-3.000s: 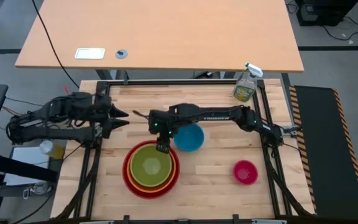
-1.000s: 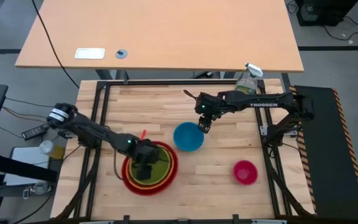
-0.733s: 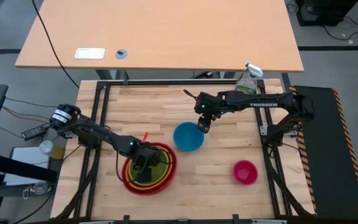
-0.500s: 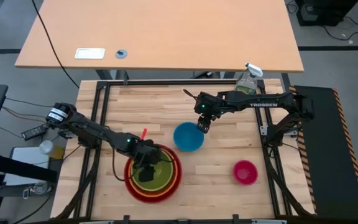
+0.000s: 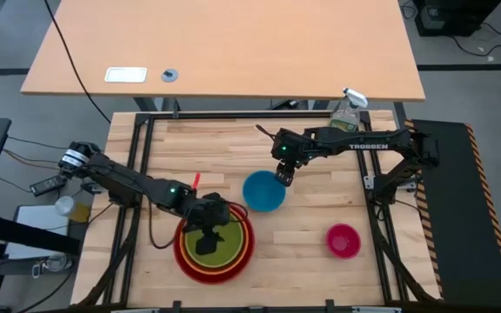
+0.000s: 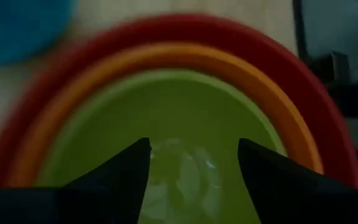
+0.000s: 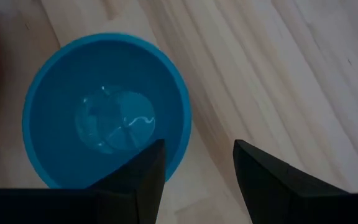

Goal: Nest bowls inside each other
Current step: Stack the blue bowl into the green bowl

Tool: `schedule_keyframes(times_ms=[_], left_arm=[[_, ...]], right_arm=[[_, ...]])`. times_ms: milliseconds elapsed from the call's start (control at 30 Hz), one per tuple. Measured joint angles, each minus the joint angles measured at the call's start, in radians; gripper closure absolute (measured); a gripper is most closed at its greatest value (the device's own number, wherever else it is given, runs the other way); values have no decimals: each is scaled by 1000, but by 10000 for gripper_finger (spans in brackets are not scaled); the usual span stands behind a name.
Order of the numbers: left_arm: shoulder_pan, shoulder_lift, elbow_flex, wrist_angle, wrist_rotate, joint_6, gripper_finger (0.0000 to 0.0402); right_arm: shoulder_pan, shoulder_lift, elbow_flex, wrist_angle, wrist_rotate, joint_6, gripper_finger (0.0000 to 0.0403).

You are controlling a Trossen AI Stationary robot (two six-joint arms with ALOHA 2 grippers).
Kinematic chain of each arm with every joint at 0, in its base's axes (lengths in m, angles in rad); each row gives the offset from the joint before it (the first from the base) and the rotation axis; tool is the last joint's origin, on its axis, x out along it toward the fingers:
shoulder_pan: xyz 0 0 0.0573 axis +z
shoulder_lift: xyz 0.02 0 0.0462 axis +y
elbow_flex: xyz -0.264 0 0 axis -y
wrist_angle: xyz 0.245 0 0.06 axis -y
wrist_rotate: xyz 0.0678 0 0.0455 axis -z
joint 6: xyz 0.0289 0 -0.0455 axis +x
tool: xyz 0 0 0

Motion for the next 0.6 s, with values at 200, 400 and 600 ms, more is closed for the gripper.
schedule_keyframes(times_ms=[200,400,600], left_arm=[[86,-15,10,-1,-146,-19,155],[271,2,8,41,-141,-128,155],[427,32,8,108,15,-266,155]], right_arm=[[-1,31,-7,0,7,58,208],[-5,41,-49,-19,-2,215,208],[2,24,-136,12,-6,318,208]])
